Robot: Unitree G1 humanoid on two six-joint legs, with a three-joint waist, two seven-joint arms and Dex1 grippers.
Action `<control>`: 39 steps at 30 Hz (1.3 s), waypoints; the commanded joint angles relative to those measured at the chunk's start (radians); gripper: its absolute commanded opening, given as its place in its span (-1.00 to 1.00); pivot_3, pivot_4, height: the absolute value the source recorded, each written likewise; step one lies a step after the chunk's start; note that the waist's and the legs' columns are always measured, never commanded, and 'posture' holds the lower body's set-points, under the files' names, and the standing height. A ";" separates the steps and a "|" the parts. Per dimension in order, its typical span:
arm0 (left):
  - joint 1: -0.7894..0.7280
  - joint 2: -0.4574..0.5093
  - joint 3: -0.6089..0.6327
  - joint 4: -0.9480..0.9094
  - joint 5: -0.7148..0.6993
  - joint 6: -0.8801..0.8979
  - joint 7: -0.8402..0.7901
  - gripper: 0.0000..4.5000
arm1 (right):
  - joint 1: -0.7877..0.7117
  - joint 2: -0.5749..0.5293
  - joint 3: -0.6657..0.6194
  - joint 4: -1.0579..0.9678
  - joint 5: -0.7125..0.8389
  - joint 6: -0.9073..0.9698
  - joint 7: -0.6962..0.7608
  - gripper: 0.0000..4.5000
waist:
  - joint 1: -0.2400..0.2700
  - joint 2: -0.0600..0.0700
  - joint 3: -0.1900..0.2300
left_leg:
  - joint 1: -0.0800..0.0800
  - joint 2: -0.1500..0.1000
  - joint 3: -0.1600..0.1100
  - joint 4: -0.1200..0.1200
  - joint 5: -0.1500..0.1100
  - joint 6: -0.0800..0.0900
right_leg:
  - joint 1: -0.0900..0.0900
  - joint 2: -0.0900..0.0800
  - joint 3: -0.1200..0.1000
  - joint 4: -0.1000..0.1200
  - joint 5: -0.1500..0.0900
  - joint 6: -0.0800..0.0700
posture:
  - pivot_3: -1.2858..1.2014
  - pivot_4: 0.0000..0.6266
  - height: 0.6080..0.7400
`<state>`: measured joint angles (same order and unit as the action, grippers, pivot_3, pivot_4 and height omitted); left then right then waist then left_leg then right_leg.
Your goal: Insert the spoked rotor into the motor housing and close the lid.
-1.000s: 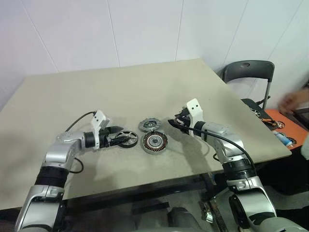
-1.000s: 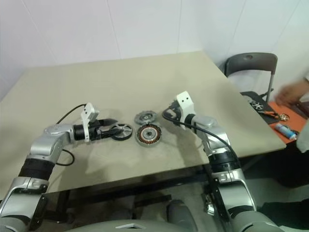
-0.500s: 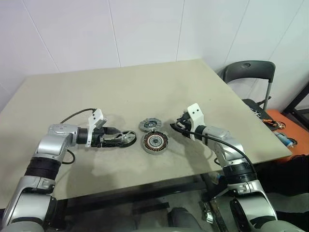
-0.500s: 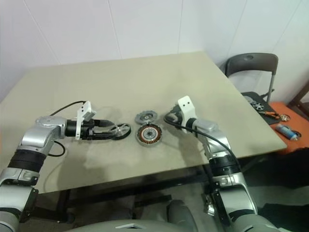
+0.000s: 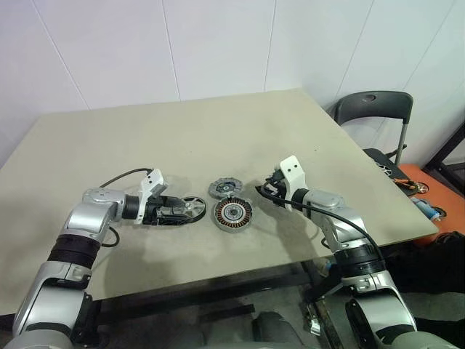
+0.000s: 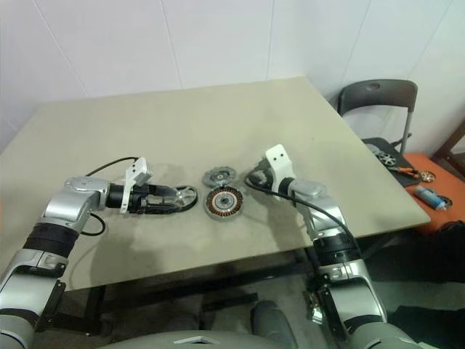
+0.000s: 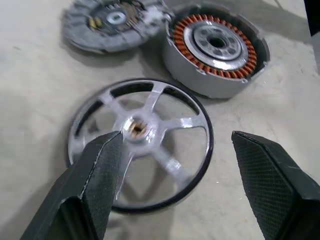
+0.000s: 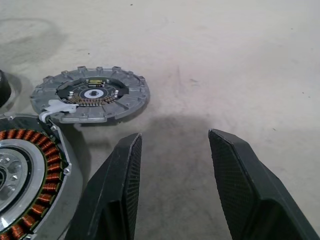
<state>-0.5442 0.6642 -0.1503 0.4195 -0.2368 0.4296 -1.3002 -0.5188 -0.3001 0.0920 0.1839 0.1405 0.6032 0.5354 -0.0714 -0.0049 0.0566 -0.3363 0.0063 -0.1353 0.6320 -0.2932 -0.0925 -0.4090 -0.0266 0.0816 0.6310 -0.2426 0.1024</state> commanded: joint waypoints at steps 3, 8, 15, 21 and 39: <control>0.012 -0.003 -0.031 0.028 0.046 -0.019 0.000 0.64 | -0.011 0.000 -0.007 -0.021 -0.001 -0.017 -0.007 -0.02 | 0.002 0.000 0.000 | 0.001 0.000 0.000 0.000 0.000 0.000 | 0.001 0.000 0.000 0.000 0.000 0.000 | 0.03 -1.00 1.00; 0.000 -0.012 -0.016 0.061 0.054 -0.034 0.018 0.64 | -0.007 -0.002 -0.005 -0.024 -0.003 -0.017 -0.007 -0.02 | 0.001 0.000 -0.001 | 0.004 0.000 0.000 0.001 0.000 0.000 | 0.004 0.000 0.000 0.000 0.000 0.000 | 0.03 -1.00 1.00; 0.009 -0.008 -0.008 0.056 0.052 -0.050 0.030 0.64 | -0.010 0.002 0.001 -0.014 -0.014 -0.024 -0.008 -0.02 | 0.001 0.000 -0.001 | 0.005 0.000 0.000 0.000 0.000 0.000 | 0.005 0.000 0.000 0.001 0.000 0.000 | 0.03 -1.00 1.00; 0.007 -0.025 0.018 0.072 0.050 -0.060 0.072 0.64 | -0.002 0.004 0.011 -0.020 -0.019 -0.025 -0.008 -0.02 | 0.001 0.000 -0.001 | 0.005 0.000 0.000 0.000 0.000 0.000 | 0.004 0.000 0.000 0.001 0.000 0.000 | 0.03 -1.00 1.00; 0.008 -0.046 0.030 0.095 0.056 -0.082 0.114 0.64 | 0.005 -0.003 0.017 -0.015 -0.031 -0.036 -0.018 -0.02 | 0.002 0.000 -0.001 | 0.005 0.000 0.000 0.000 0.000 0.000 | 0.005 0.000 0.000 0.001 0.000 0.000 | 0.03 -1.00 1.00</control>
<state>-0.5306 0.6208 -0.1333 0.5097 -0.1853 0.3592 -1.1944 -0.5035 -0.3003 0.1127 0.1843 0.1175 0.5902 0.5233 -0.0691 -0.0045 0.0560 -0.3314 0.0063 -0.1353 0.6324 -0.2932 -0.0924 -0.4044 -0.0266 0.0818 0.6317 -0.2427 0.1026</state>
